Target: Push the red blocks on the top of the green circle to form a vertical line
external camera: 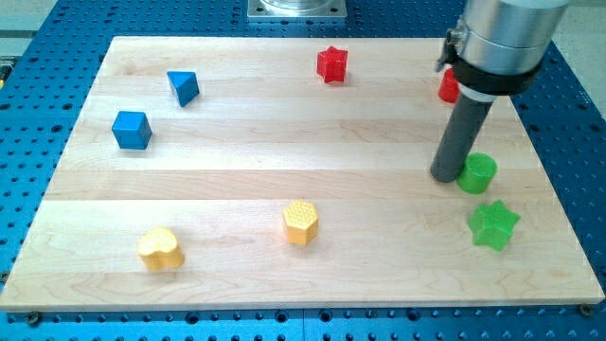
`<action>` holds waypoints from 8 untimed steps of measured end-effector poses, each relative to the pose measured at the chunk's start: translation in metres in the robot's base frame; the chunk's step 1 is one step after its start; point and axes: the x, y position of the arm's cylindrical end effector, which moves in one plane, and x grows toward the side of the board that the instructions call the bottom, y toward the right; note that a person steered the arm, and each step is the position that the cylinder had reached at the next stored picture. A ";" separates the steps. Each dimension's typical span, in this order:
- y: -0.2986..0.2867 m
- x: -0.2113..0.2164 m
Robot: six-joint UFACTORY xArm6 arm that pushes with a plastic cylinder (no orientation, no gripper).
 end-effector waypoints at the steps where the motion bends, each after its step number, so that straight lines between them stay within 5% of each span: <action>1: -0.017 -0.010; 2: -0.071 -0.037; 3: -0.188 -0.022; 4: -0.265 -0.074; 6: -0.243 -0.181; 8: -0.062 -0.217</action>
